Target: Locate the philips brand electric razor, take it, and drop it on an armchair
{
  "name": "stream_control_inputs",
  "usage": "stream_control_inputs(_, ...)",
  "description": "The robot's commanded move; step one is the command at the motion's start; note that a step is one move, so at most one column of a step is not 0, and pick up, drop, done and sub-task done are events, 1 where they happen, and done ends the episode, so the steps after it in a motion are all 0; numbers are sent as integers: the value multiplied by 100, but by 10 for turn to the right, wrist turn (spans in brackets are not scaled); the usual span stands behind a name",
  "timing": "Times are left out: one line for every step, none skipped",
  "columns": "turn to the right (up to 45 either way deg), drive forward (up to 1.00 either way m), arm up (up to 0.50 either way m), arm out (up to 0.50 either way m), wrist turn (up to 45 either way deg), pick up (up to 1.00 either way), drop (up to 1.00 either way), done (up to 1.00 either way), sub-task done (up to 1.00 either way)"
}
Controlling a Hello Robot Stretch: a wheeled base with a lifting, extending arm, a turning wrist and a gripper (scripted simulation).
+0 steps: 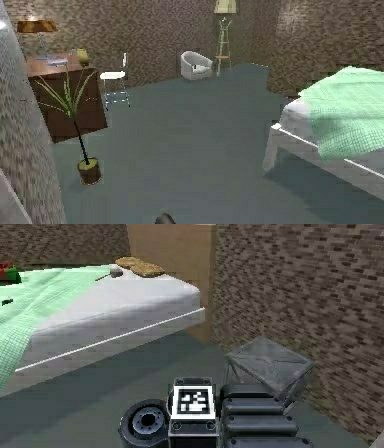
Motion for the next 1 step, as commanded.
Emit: stream_control_inputs(0,40,0,0,0,0,0,0,0)
